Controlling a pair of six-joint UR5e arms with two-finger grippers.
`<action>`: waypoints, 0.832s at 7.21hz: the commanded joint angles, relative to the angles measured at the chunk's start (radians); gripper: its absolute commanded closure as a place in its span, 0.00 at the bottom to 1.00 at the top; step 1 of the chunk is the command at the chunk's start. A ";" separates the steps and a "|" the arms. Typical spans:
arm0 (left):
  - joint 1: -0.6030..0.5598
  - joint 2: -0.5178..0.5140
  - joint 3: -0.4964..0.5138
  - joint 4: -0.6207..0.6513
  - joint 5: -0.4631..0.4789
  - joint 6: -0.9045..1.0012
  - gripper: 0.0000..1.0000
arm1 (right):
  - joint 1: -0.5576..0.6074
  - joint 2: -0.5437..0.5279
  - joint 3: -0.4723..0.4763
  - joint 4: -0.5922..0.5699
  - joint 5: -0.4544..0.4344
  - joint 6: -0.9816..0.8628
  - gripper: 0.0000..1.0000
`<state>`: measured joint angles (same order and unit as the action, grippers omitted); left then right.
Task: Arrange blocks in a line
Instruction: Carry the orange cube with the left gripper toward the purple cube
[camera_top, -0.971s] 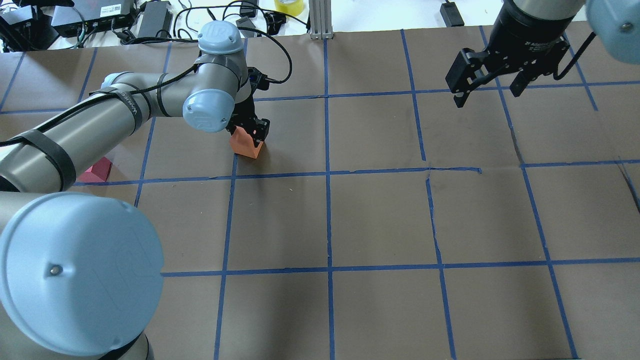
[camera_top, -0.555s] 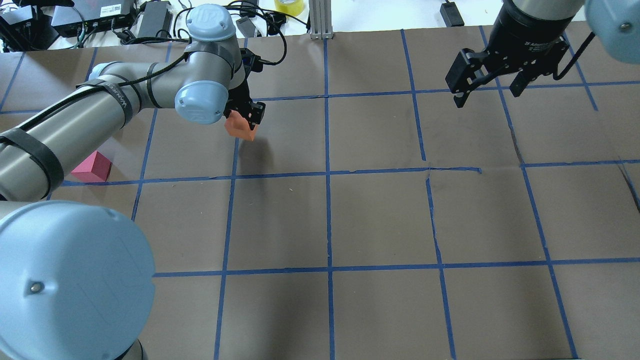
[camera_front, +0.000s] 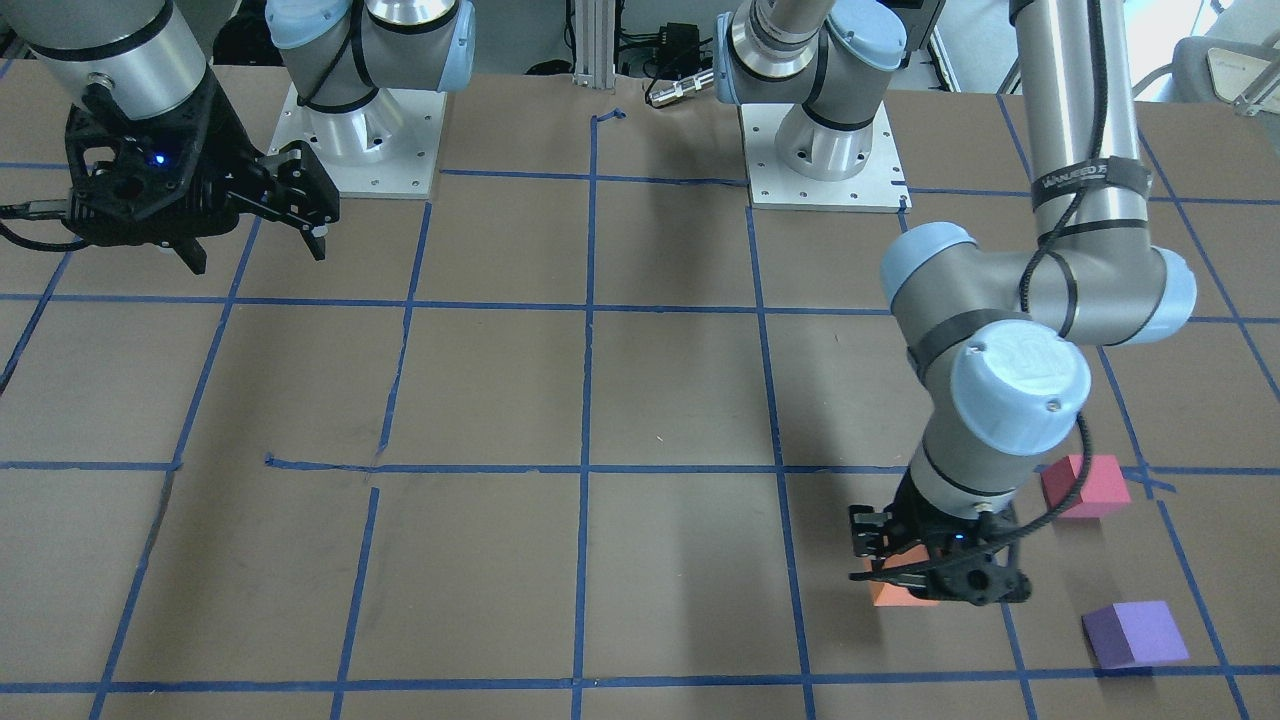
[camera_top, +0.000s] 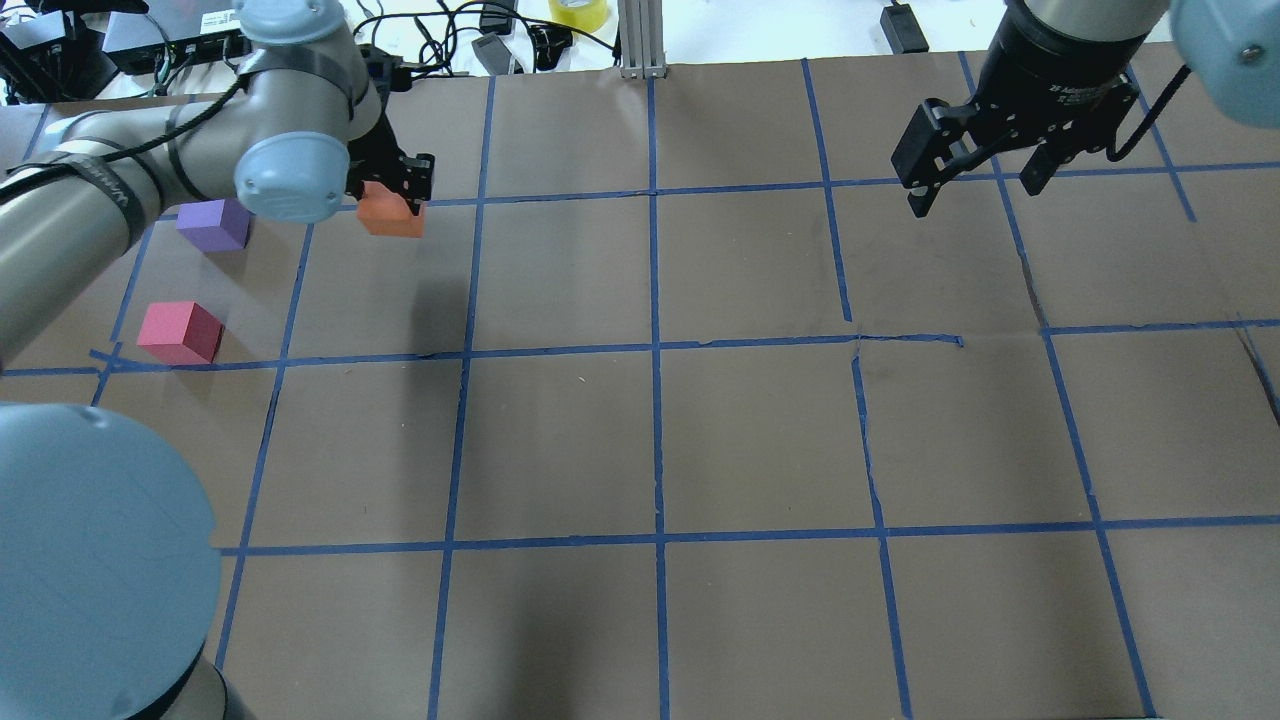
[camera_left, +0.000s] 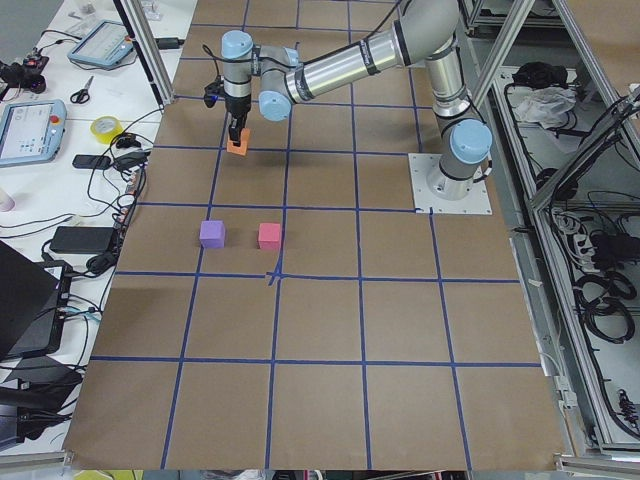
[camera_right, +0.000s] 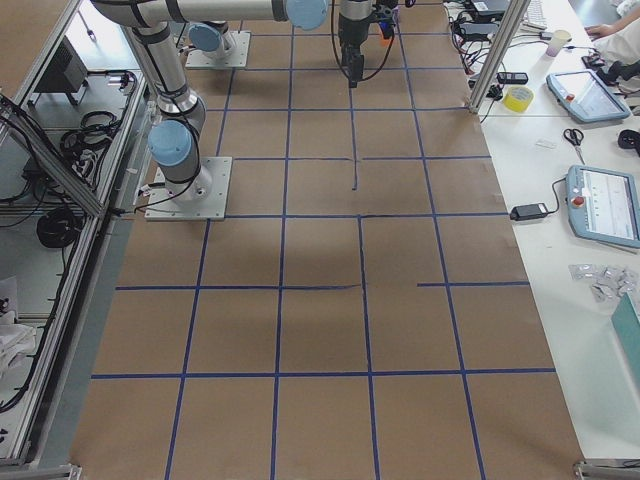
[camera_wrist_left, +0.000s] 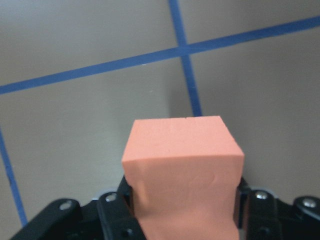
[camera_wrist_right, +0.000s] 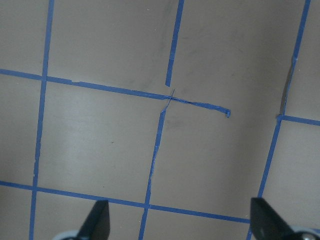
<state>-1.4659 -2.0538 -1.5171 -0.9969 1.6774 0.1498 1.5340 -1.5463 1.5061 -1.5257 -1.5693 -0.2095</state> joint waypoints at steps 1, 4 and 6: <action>0.129 0.012 0.009 -0.020 -0.008 0.026 0.75 | 0.000 0.000 0.008 -0.001 0.002 0.001 0.00; 0.268 -0.014 0.021 -0.044 -0.038 0.153 0.80 | 0.000 0.000 0.012 -0.001 0.011 0.001 0.00; 0.324 -0.040 0.098 -0.122 -0.035 0.281 0.84 | 0.000 0.000 0.014 -0.001 0.008 -0.001 0.00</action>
<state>-1.1803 -2.0765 -1.4634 -1.0750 1.6436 0.3600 1.5340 -1.5463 1.5192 -1.5263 -1.5590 -0.2096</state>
